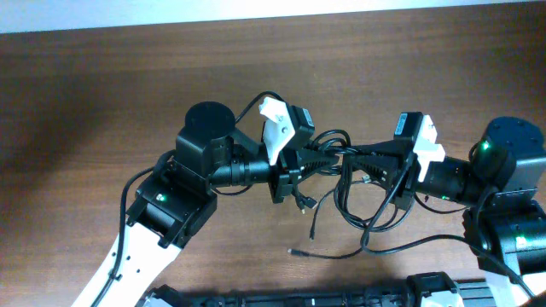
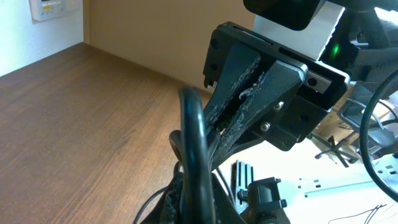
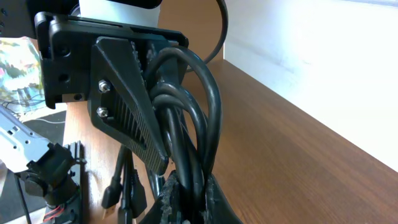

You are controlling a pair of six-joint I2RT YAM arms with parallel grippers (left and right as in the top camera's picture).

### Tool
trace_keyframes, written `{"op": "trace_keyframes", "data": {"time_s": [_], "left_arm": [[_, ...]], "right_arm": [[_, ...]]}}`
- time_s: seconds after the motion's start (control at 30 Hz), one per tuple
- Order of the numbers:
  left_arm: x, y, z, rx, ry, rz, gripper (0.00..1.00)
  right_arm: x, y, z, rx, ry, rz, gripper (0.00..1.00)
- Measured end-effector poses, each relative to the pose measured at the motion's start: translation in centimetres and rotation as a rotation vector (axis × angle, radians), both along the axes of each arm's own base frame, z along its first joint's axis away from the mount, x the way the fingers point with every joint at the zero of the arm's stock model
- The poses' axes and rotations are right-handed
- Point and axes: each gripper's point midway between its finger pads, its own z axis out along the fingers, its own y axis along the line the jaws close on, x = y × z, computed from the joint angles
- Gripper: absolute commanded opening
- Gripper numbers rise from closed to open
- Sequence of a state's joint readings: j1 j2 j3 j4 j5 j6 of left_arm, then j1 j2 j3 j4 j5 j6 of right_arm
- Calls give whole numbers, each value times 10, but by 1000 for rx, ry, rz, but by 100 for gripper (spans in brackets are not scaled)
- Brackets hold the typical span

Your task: Untangle cables

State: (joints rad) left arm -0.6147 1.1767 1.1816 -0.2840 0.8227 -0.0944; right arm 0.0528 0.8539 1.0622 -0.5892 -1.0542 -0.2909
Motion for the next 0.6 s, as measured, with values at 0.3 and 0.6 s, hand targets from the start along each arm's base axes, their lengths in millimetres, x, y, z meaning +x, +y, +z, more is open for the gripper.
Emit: {"op": "trace_keyframes", "data": {"time_s": [0.3, 0.6], "left_arm": [[15, 8, 6, -26, 45, 63, 99], [27, 10, 1, -57, 330, 198, 99]], "right_arm": [[33, -25, -16, 13, 190, -286, 4], [57, -47, -12, 144, 333, -517, 4]]}}
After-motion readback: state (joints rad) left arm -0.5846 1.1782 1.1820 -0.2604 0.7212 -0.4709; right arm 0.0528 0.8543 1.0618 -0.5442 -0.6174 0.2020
